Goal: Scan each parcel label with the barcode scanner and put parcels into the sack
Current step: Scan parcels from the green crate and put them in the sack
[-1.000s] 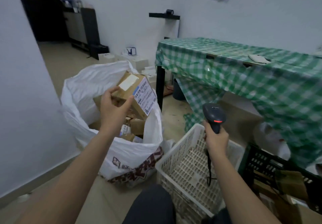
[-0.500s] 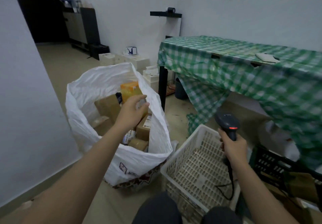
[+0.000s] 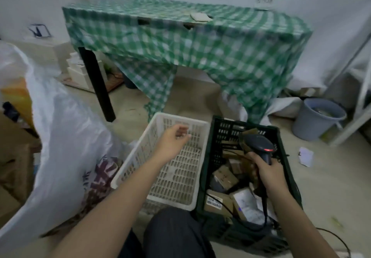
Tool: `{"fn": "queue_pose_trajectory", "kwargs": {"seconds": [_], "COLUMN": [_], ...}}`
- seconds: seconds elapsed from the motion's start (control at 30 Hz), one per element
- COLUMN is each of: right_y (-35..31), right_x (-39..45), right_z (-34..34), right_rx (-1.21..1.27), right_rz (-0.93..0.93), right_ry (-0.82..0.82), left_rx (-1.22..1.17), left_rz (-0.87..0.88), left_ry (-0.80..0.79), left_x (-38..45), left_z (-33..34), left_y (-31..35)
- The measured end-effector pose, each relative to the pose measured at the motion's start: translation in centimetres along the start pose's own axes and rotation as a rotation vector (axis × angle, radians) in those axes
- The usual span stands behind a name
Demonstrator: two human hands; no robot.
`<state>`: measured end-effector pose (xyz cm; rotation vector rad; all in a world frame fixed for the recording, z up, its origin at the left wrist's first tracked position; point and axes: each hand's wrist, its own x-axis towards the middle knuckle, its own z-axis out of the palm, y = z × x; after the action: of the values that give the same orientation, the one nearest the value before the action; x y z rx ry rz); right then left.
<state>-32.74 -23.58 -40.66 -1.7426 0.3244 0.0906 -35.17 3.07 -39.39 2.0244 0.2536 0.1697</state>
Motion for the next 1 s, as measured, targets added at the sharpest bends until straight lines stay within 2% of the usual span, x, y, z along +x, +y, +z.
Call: {"fn": "queue_pose_trajectory", "kwargs": {"seconds": [0.13, 0.27, 0.4, 0.57, 0.8, 0.9, 1.0], "right_y": [4.1, 7.0, 8.3, 9.6, 11.8, 12.4, 12.9], "right_x": [2.5, 5.0, 6.0, 6.2, 6.7, 7.0, 7.4], "right_z": [-3.5, -5.2, -5.0, -4.0, -2.7, -2.3, -2.1], "right_rx": [0.031, 0.067, 0.07, 0.09, 0.168, 0.205, 0.218], "right_rz": [0.069, 0.149, 0.155, 0.243, 0.299, 0.291, 0.292], "right_ry": [0.118, 0.137, 0.1, 0.078, 0.037, 0.052, 0.065], "left_rx": [0.078, 0.211, 0.275, 0.304, 0.778, 0.836, 0.813], "left_rz": [-0.082, -0.096, -0.084, -0.062, 0.02, 0.016, 0.102], "left_ry": [-0.187, -0.369, -0.597, -0.728, -0.735, -0.636, -0.515], "left_x": [3.1, 4.2, 3.8, 3.2, 4.0, 4.2, 4.5], "left_z": [8.8, 15.5, 19.1, 21.9, 24.3, 24.8, 25.6], "left_y": [-1.9, -4.5, -6.9, -8.8, -12.6, -13.2, -13.5]}}
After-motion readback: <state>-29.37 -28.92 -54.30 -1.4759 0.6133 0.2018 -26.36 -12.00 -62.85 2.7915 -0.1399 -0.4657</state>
